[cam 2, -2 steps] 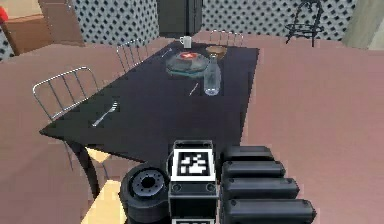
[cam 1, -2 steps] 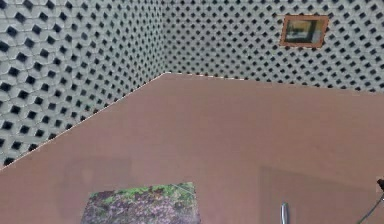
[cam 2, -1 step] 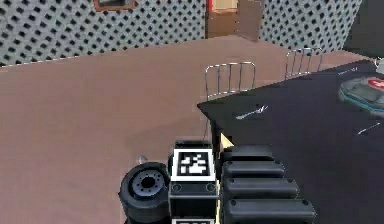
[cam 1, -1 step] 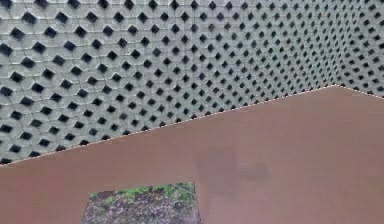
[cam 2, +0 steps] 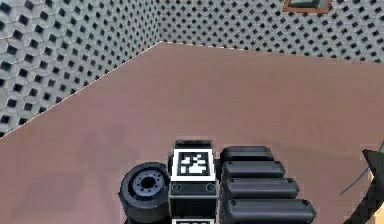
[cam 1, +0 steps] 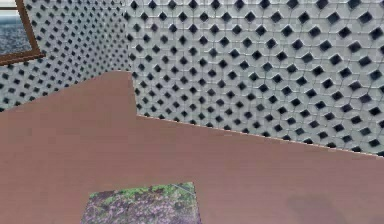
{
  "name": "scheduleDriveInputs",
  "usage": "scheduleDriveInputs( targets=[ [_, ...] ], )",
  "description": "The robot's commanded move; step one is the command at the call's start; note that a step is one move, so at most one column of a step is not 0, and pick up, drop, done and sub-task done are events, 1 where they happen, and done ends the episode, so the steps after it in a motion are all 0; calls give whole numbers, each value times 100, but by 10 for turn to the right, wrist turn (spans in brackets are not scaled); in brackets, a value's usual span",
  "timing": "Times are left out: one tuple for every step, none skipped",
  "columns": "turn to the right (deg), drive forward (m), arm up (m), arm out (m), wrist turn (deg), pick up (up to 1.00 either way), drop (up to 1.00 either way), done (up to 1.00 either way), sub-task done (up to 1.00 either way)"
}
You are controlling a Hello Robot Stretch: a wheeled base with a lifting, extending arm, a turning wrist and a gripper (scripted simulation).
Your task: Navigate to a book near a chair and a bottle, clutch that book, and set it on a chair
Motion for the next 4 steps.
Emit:
scheduleDriveInputs(
  targets=[
    [-240,0,0,0,0,0,0,0,0],
    [0,25,0,0,0,0,0,0,0],
    [-450,0,0,0,0,0,0,0,0],
    [-330,0,0,0,0,0,0,0,0]
  ],
)
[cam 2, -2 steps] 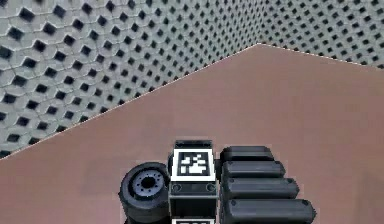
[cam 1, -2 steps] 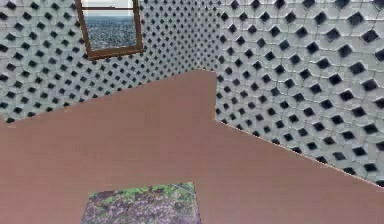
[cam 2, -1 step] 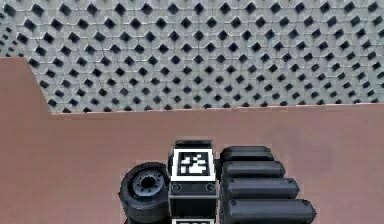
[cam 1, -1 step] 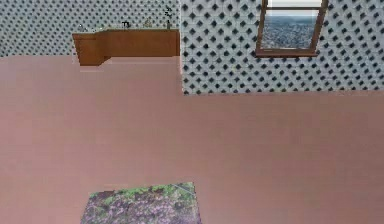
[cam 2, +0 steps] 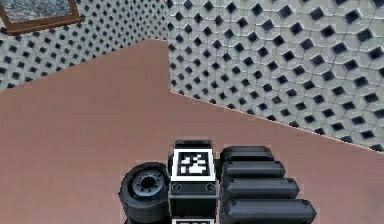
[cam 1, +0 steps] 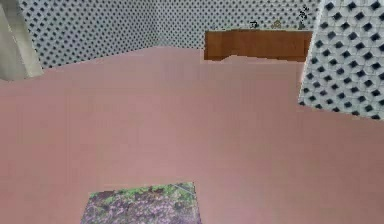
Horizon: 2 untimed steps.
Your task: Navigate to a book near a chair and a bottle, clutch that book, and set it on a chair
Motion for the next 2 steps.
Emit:
scheduleDriveInputs(
  targets=[
    [0,15,0,0,0,0,0,0,0],
    [450,0,0,0,0,0,0,0,0]
  ],
)
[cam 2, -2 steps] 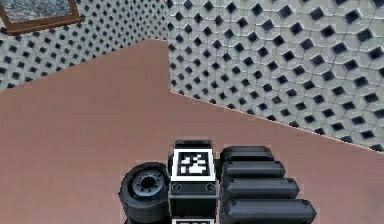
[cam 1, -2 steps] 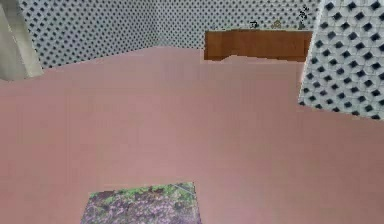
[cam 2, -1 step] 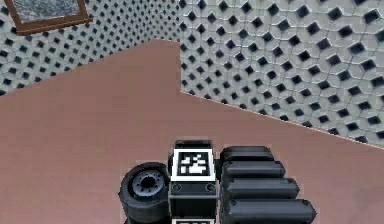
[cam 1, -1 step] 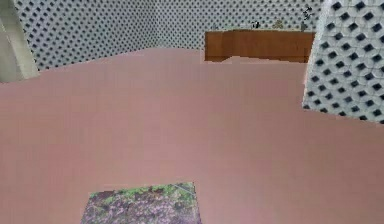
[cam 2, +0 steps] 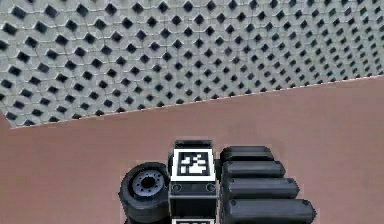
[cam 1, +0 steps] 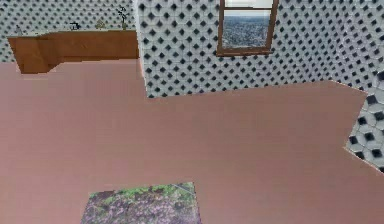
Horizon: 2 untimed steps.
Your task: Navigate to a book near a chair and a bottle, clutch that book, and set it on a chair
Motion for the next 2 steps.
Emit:
scheduleDriveInputs(
  targets=[
    [450,0,0,0,0,0,0,0,0],
    [-450,0,0,0,0,0,0,0,0]
  ],
)
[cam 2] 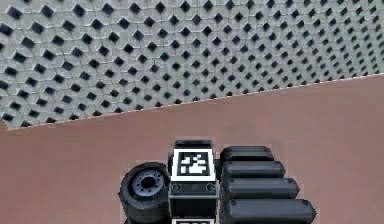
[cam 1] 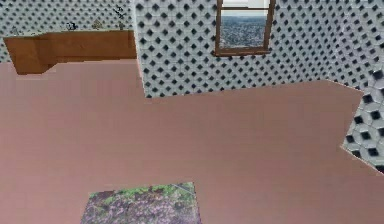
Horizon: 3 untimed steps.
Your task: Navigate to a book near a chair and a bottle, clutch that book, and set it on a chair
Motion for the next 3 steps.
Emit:
scheduleDriveInputs(
  targets=[
    [-450,0,0,0,0,0,0,0,0],
    [450,0,0,0,0,0,0,0,0],
    [450,0,0,0,0,0,0,0,0]
  ],
)
